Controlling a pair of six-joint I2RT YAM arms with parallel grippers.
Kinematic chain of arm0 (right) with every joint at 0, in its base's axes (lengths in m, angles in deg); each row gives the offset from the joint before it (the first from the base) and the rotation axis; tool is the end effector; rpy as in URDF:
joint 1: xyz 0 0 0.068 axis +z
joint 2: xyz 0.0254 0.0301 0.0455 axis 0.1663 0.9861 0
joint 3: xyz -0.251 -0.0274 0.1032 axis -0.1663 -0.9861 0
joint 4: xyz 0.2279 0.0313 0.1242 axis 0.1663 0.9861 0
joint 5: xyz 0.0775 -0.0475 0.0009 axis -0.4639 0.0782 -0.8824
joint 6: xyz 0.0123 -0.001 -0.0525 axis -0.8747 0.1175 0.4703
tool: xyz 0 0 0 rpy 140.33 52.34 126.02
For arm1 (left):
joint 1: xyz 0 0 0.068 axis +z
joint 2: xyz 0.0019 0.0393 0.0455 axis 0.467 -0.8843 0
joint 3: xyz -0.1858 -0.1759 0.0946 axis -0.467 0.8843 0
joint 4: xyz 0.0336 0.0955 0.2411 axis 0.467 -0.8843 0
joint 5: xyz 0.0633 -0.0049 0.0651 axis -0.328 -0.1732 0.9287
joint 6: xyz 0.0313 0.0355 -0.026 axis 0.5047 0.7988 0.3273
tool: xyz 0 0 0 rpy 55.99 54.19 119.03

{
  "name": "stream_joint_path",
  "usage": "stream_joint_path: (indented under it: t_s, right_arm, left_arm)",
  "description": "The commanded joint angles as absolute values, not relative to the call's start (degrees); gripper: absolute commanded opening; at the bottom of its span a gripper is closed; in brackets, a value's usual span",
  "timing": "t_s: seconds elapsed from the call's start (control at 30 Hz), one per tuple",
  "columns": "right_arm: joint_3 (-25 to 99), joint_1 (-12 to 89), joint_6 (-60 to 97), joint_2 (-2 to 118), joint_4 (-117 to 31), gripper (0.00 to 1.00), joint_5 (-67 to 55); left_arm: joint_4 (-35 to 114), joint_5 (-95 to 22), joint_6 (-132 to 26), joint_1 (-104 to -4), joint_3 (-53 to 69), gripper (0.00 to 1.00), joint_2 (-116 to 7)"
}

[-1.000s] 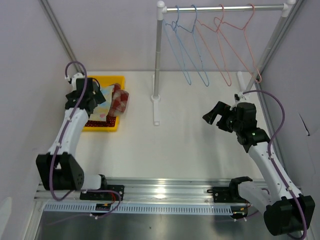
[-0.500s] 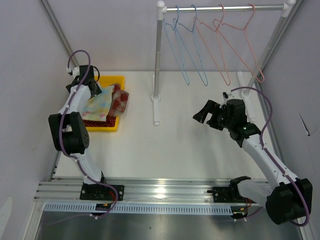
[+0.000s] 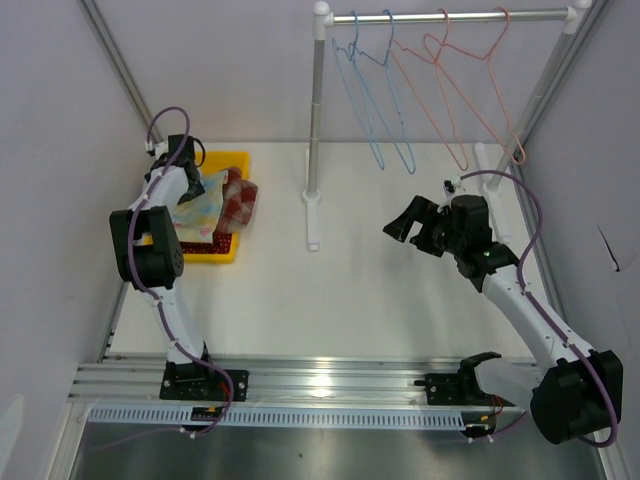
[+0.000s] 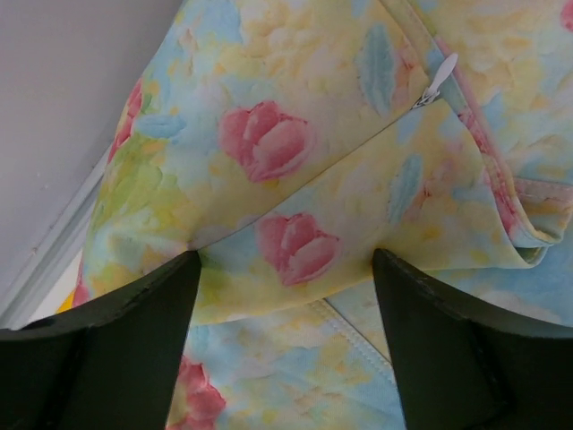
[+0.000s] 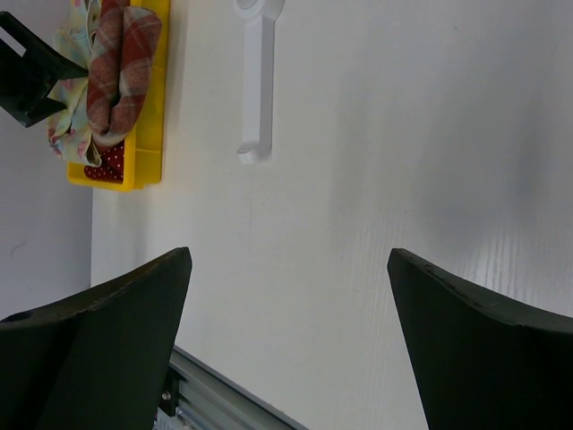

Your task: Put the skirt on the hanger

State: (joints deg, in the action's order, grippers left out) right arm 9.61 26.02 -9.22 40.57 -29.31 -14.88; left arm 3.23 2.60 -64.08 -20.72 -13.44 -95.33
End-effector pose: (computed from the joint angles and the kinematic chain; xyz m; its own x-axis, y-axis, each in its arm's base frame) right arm 0.2355 0.0801 0.2898 -0.6802 0.3658 -0.6352 -0.1497 0.7790 0.6089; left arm 0.4378 0.0729 0.2229 -0.6207 -0.4099 -0.6684 -0.6726 0.7165 0.1852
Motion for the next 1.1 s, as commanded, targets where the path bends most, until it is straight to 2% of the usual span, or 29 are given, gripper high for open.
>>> stream_joint_path:
  t_s: [0.0, 0.13, 0.17, 0.23, 0.27, 0.33, 0.63, 0.77, 1.07]
  right_arm:
    - [11.61, 26.27, -9.83, 40.35, -32.1, 0.99, -14.91]
    - [11.09, 26.36, -10.27, 40.0, -32.19, 0.99, -14.56]
    - [11.0, 26.27, -10.18, 39.74, -32.1, 0.99, -14.3]
    - [10.56, 26.27, -10.62, 39.38, -32.1, 0.99, -14.12]
    - [10.39, 26.27, -10.71, 38.95, -32.28, 0.99, -14.04]
    - [9.77, 26.27, -11.15, 38.51, -32.45, 0.99, -13.77]
    - [10.12, 26.27, -11.06, 36.92, -32.02, 0.99, -13.68]
    - [12.48, 26.27, -10.01, 36.57, -30.09, 0.99, -13.16]
    - [17.06, 26.27, -8.87, 35.87, -25.96, 0.99, -12.72]
  left_arm:
    - [3.41, 1.37, -63.85, -19.84, -15.25, 0.74, -95.63]
    - [3.85, -0.39, -63.77, -19.66, -14.72, 0.43, -95.8]
    - [4.03, -0.66, -63.77, -19.66, -14.37, 0.32, -95.72]
    - [4.29, -1.53, -63.77, -19.58, -13.84, 0.2, -95.37]
    - [4.64, -1.88, -63.77, -19.66, -13.58, 0.09, -95.19]
    - [4.56, -2.41, -63.86, -19.58, -12.97, 0.0, -94.4]
    - [4.12, -6.19, -63.5, -20.1, -13.75, 0.0, -86.23]
    - [2.8, -8.74, -62.71, -21.94, -13.23, 0.0, -78.52]
    - [1.22, -10.06, -64.64, -34.16, -3.57, 0.0, -57.86]
